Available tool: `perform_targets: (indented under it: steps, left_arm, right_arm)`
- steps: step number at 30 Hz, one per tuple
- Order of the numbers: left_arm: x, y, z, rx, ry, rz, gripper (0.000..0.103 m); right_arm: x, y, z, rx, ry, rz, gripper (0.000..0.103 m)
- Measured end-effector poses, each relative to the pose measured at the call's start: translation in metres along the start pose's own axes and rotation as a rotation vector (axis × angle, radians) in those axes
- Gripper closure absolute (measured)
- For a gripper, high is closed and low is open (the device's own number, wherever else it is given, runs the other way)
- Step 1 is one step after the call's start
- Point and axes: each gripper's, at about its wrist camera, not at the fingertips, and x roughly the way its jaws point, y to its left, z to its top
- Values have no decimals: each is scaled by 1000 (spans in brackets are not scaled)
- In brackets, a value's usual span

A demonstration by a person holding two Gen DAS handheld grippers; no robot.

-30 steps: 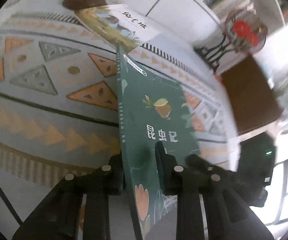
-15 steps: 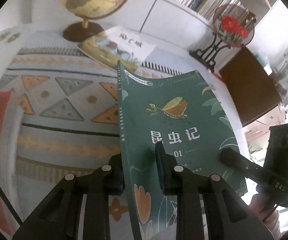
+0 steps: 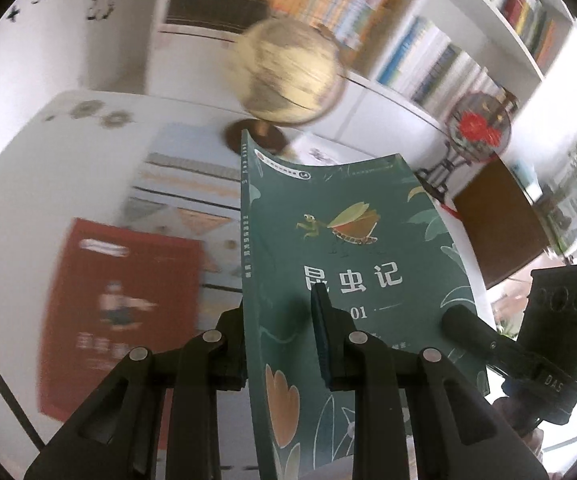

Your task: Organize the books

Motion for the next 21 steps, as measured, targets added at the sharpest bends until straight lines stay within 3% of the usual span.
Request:
perform_targets:
  steps: [6,13,21]
  left_arm:
    - [-14,64,-7,-49,-3,73,80]
    - [2,138,-28,-141,46,96,80]
    - [24,174,-44,-190,144,171,71]
  right_arm:
    - [63,20,-24,7,53,34,93]
    - [128,8,-66,63,160,-45,93]
    - [164,-15,-100,119,247,-182,93]
